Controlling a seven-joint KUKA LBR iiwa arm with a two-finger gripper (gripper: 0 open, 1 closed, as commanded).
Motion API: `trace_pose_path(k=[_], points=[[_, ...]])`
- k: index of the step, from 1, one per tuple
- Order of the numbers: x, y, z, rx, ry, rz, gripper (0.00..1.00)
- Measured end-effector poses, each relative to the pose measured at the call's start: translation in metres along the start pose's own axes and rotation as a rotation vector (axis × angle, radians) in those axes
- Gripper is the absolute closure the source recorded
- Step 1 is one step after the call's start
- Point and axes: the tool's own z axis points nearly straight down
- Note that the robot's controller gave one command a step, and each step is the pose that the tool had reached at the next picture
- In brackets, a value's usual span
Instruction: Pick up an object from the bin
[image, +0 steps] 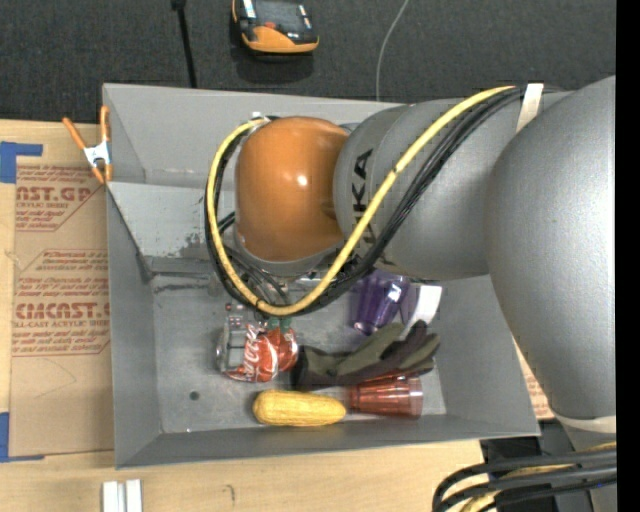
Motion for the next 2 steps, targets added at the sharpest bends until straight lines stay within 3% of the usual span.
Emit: trace_pose_path(k=[1, 2], points=[[-0.001, -0.001, -0.005, -0.001, -0.006, 0.002, 0.0], [0.001, -0.019, 0.012, -0.004, -0.014, -0.098, 0.0]])
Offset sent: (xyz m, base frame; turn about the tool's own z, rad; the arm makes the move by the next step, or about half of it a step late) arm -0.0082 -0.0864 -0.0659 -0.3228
